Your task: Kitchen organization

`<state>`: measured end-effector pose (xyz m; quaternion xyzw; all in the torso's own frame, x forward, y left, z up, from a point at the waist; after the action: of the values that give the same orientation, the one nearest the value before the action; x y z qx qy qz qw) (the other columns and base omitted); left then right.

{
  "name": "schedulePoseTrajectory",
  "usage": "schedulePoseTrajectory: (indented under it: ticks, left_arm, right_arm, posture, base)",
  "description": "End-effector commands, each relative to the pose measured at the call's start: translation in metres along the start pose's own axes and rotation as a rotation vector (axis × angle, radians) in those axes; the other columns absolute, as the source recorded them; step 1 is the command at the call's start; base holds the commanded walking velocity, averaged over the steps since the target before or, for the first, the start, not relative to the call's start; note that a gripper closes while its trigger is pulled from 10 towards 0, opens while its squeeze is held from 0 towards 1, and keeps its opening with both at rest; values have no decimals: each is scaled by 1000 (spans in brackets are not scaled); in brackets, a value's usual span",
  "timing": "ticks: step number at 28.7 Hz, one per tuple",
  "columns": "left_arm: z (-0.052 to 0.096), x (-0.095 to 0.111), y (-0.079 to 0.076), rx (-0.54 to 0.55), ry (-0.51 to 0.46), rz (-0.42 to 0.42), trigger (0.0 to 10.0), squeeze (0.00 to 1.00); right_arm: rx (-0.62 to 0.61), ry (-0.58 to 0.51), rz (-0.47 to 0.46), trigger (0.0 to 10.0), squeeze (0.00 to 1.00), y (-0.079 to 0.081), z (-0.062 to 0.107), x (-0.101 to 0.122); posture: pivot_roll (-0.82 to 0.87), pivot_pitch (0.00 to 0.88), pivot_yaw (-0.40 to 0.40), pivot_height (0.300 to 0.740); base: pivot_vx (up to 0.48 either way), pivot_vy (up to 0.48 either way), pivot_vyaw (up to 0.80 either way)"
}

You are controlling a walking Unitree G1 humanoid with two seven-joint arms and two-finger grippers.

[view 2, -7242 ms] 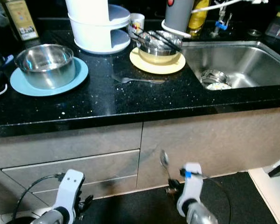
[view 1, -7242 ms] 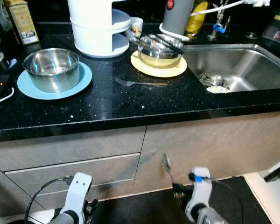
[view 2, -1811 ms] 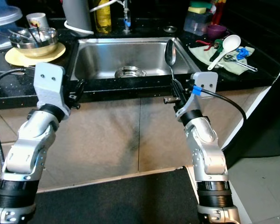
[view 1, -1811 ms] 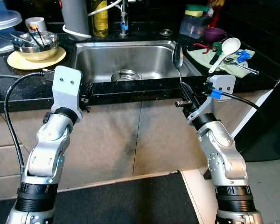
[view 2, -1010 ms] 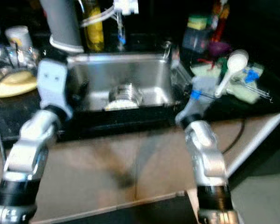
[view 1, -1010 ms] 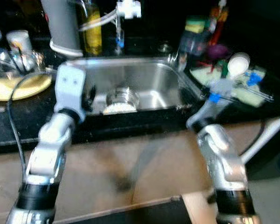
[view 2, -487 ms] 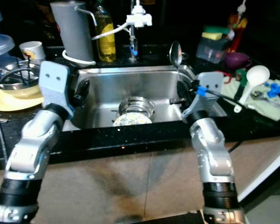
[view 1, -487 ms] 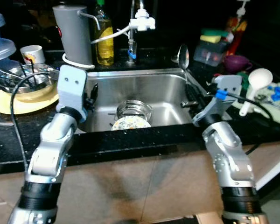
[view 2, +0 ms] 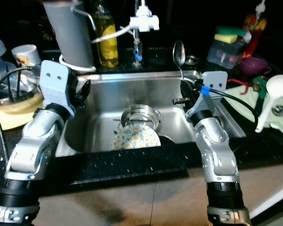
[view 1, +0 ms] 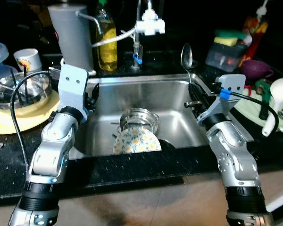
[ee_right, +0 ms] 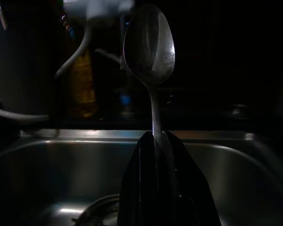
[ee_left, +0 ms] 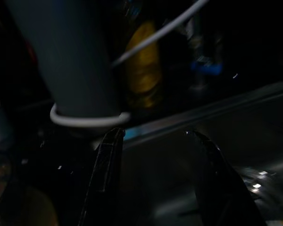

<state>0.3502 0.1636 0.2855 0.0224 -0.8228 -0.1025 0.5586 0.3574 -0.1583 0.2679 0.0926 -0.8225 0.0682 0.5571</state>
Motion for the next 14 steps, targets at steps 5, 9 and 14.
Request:
schedulePoseTrajectory:
  ticks: [5,9,14]
  left_arm:
    - [2,-5,1,6,23,-18,10000,0]
    - [2,-5,1,2,20,-20,10000,0]
    - [3,-6,-1,-9,42,-31,10000,0]
  right_arm:
    - [2,-8,16,10000,0,0,0,2]
    - [3,-7,18,10000,0,0,-1,2]
    - [7,-5,22,10000,0,0,-1,2]
  posture:
    - [-68,127,-39,740]
    - [-68,127,-40,740]
    - [-67,127,-42,740]
  base:
    - [0,0,0]
    - [0,0,0]
    - [0,-144,0]
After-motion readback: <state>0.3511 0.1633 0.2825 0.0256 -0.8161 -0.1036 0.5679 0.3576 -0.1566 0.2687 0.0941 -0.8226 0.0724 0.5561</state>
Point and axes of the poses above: a point about 5 cm out from each wrist's last joint towards the gripper, its own z axis pointing back from the gripper into the wrist, its own x axis along the axis of the wrist's last joint, y = z × x, the point moved 2 cm from there along -z, pointing out of the wrist towards the gripper, and after that the axes turned 2 degrees about z, right-handed, at the moved point
